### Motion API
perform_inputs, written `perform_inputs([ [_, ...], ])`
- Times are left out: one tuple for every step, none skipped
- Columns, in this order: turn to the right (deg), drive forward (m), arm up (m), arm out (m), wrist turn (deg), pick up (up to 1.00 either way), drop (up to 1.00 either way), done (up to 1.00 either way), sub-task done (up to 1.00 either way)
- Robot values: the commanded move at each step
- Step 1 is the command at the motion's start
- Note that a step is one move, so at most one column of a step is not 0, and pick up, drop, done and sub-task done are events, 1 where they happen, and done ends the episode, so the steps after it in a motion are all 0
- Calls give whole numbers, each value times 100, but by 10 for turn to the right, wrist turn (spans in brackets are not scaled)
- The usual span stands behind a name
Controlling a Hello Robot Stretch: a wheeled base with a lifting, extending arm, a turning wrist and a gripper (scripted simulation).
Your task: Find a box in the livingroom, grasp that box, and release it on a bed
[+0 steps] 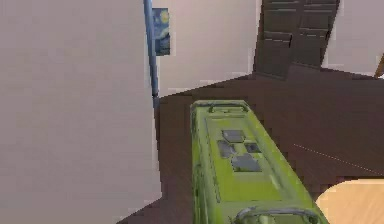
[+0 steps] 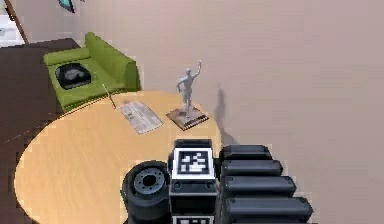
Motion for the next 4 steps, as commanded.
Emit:
perform_inputs([
  [0, 65, 0, 0, 0, 0, 0, 0, 0],
  [450, 0, 0, 0, 0, 0, 0, 0, 0],
  [0, 70, 0, 0, 0, 0, 0, 0, 0],
  [60, 0, 0, 0, 0, 0, 0, 0, 0],
])
